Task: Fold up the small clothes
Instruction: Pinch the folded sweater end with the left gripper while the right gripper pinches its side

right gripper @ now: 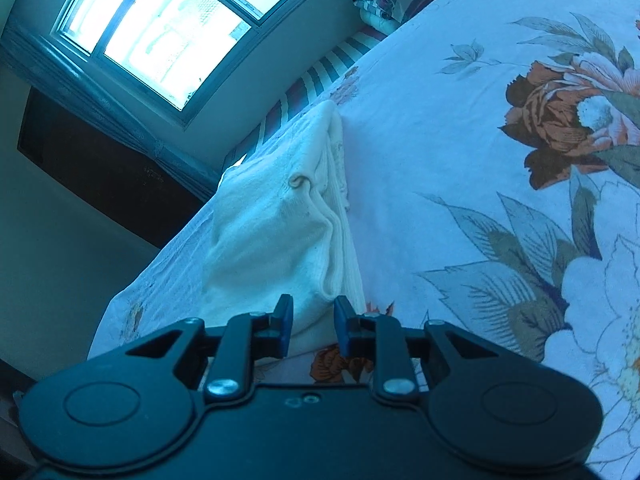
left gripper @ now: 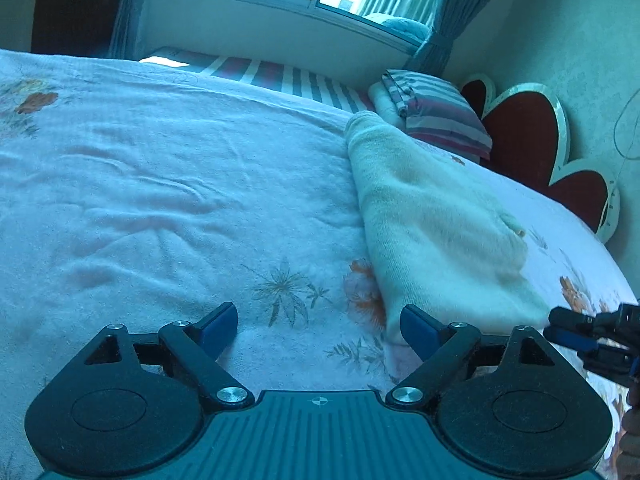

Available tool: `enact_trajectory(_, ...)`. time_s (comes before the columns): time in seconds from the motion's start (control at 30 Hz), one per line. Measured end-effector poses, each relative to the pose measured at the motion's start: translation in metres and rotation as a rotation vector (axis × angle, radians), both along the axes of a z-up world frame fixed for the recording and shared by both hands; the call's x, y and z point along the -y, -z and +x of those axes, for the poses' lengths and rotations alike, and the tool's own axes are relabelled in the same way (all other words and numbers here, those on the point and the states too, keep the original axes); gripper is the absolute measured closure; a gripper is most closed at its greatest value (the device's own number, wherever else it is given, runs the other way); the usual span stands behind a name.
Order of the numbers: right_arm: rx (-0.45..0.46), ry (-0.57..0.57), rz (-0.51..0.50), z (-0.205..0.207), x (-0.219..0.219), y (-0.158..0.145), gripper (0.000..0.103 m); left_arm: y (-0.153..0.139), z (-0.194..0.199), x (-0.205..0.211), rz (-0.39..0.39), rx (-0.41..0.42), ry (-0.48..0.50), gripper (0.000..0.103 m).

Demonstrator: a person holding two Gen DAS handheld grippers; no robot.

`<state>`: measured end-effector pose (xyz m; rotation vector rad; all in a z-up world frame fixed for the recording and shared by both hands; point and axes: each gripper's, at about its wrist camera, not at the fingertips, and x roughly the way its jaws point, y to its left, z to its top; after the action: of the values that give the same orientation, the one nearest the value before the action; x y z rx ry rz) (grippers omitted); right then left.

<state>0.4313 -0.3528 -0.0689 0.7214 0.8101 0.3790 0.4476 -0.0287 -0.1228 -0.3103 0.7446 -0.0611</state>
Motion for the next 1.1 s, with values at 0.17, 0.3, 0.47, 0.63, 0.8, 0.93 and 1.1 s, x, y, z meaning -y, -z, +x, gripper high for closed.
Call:
enact_trajectory(0.17,-0.014,0.012,0.020,0.004,-0.002,0.005,0.079,-0.003,0.000,0.017,0.087,-0.002,0.058,0.022)
enact_trajectory(0.3,-0.010,0.009,0.020,0.008,-0.010,0.005,0.079,-0.005,0.004,0.036,0.155,0.031,0.081,0.048)
enact_trajectory(0.47,-0.020,0.019,0.029,0.010,-0.011,0.010,0.081,-0.006,0.011,0.053,0.202,0.070,0.117,0.065)
enact_trajectory(0.63,-0.041,0.042,0.039,0.012,-0.011,0.013,0.093,-0.006,0.013,0.061,0.173,0.096,0.143,0.096)
enact_trajectory(0.8,0.021,0.038,0.025,-0.005,-0.011,-0.004,0.096,-0.013,0.001,0.054,0.141,0.130,0.132,0.096)
enact_trajectory(0.93,-0.012,0.037,-0.020,-0.013,-0.014,0.008,0.096,-0.003,-0.003,0.050,0.138,0.094,0.125,0.096)
enact_trajectory(1.1,-0.020,0.034,-0.033,-0.008,-0.012,0.018,0.094,-0.005,-0.007,0.052,0.181,0.082,0.148,0.090)
